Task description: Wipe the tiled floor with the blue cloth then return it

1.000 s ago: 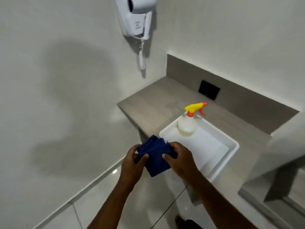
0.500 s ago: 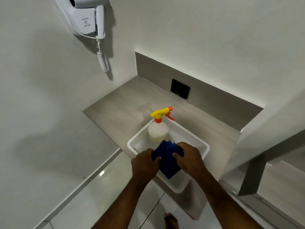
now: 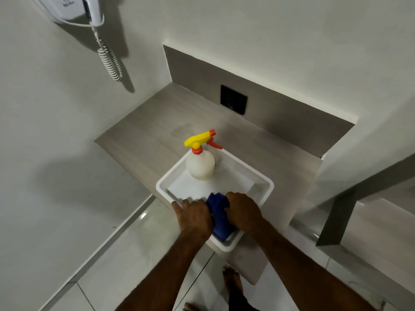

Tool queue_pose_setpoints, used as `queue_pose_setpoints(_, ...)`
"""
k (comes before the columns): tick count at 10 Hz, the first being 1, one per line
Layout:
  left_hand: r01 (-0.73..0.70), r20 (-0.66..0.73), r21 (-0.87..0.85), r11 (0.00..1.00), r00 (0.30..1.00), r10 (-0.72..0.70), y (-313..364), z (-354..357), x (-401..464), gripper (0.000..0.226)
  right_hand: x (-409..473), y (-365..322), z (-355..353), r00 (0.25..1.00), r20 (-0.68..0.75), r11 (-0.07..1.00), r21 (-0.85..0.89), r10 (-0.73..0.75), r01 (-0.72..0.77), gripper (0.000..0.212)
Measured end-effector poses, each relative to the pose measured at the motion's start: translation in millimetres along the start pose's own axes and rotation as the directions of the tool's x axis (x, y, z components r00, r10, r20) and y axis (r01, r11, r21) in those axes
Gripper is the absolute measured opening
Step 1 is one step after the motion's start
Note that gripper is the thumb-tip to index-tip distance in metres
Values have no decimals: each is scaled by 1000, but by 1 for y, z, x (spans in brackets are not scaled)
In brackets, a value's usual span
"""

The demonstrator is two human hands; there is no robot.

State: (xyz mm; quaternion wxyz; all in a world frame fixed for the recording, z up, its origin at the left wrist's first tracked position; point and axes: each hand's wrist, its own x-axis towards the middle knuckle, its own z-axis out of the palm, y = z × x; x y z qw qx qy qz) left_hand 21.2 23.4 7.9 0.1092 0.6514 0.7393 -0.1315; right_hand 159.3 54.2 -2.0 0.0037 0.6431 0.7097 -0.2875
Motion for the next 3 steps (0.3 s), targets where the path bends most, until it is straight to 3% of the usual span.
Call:
queue_pose_setpoints(2, 4, 32, 96, 995, 999, -7, 4, -4, 1, 36, 3, -6, 5, 1000, -10, 988, -154, 9, -10, 31)
queue_pose_setpoints(3, 7, -63, -3, 1000, 998, -8, -3, -13, 4, 54, 4, -19, -8, 997, -77, 966, -257, -9, -11, 32)
